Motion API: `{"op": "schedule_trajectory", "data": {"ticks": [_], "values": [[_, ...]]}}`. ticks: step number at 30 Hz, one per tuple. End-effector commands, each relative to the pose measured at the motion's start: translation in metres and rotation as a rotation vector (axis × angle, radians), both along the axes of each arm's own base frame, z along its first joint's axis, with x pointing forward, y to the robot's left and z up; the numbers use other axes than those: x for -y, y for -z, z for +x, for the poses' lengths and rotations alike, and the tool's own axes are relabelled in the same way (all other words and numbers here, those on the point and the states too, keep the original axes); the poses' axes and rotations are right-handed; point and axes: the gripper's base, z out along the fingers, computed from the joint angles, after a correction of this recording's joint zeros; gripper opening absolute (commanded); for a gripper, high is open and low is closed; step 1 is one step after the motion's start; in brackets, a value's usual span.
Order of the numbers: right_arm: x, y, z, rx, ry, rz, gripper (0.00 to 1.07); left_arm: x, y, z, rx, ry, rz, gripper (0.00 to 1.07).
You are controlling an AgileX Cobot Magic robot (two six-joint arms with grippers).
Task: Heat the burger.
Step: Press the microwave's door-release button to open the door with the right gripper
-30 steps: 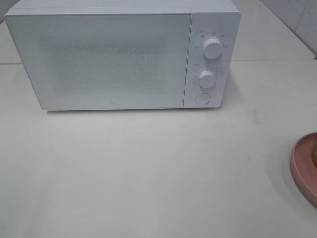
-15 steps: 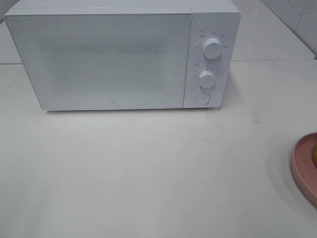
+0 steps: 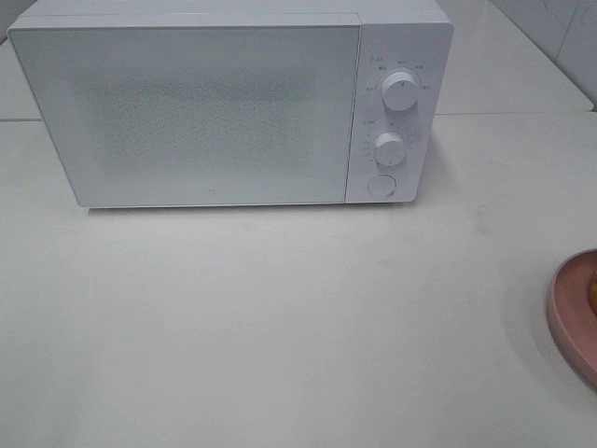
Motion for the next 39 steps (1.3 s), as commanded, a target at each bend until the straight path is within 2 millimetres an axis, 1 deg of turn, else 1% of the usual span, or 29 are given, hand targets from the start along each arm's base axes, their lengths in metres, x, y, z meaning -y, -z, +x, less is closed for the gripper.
{"op": "schedule_trajectory", "data": {"ticks": [1,2,3,5,6,7,9,11,12,13,15,18,20,23,26,29,31,32,33,34,36,37,38,39], "values": [[-0.002,-0.006,0.015,0.016,0.007,0.011,0.75,0.001,0.000,-0.003,0.031,0.006,-0.005,0.98],[-0.002,-0.006,0.015,0.016,0.007,0.011,0.75,0.001,0.000,-0.003,0.031,0.006,-0.005,0.98],[-0.004,-0.008,0.022,0.016,0.006,0.011,0.75,0.001,0.000,-0.003,0.031,0.006,-0.005,0.98],[-0.004,-0.008,0.024,0.019,0.006,0.011,0.75,0.001,0.000,-0.003,0.031,0.006,-0.005,0.98],[-0.005,-0.009,0.031,0.020,0.006,0.011,0.75,0.001,0.000,-0.003,0.031,0.006,-0.005,0.98],[-0.005,-0.009,0.031,0.020,0.006,0.011,0.75,0.001,0.000,-0.003,0.031,0.006,-0.005,0.98],[-0.008,-0.011,0.045,0.028,0.004,0.012,0.75,0.001,0.000,-0.003,0.031,0.006,-0.005,0.98],[-0.008,-0.011,0.049,0.028,0.004,0.012,0.75,0.001,0.000,-0.003,0.031,0.006,-0.005,0.98],[-0.009,-0.011,0.057,0.029,0.004,0.012,0.75,0.001,0.000,-0.003,0.031,0.006,-0.005,0.98],[-0.009,-0.011,0.057,0.029,0.004,0.012,0.75,0.001,0.000,-0.003,0.031,0.006,-0.005,0.98],[-0.011,-0.011,0.069,0.028,0.003,0.012,0.75,0.001,0.000,-0.003,0.031,0.006,-0.005,0.98],[-0.012,-0.010,0.073,0.023,0.002,0.011,0.75,0.001,0.000,-0.003,0.031,0.006,-0.005,0.98],[-0.015,-0.006,0.090,0.001,0.002,0.007,0.75,0.001,0.000,-0.003,0.031,0.006,-0.005,0.98],[-0.016,-0.005,0.095,-0.006,0.001,0.006,0.75,0.001,0.000,-0.003,0.031,0.006,-0.005,0.98],[-0.019,0.001,0.114,-0.021,0.000,0.009,0.75,0.001,0.000,-0.003,0.031,0.006,-0.005,0.98],[-0.019,0.002,0.117,-0.021,0.000,0.009,0.75,0.001,0.000,-0.003,0.031,0.006,-0.005,0.98],[-0.022,0.008,0.134,-0.026,-0.001,0.009,0.75,0.001,0.000,-0.003,0.031,0.006,-0.005,0.98],[-0.022,0.008,0.134,-0.026,-0.001,0.009,0.75,0.001,0.000,-0.003,0.031,0.006,-0.005,0.98],[-0.023,0.010,0.138,-0.022,-0.001,0.010,0.75,0.001,0.000,-0.003,0.031,0.006,-0.005,0.98],[-0.024,0.013,0.146,-0.016,-0.002,0.010,0.75,0.001,0.000,-0.003,0.031,0.006,-0.005,0.98],[-0.025,0.014,0.149,-0.013,-0.002,0.011,0.75,0.001,0.000,-0.003,0.031,0.006,-0.005,0.98],[-0.026,0.017,0.158,0.000,-0.003,0.012,0.75,0.001,0.000,-0.003,0.031,0.006,-0.005,0.98],[-0.026,0.017,0.158,0.000,-0.003,0.012,0.75,0.001,0.000,-0.003,0.031,0.006,-0.005,0.98],[-0.027,0.019,0.163,0.009,-0.003,0.013,0.75,0.001,0.000,-0.003,0.031,0.006,-0.005,0.98]]}}
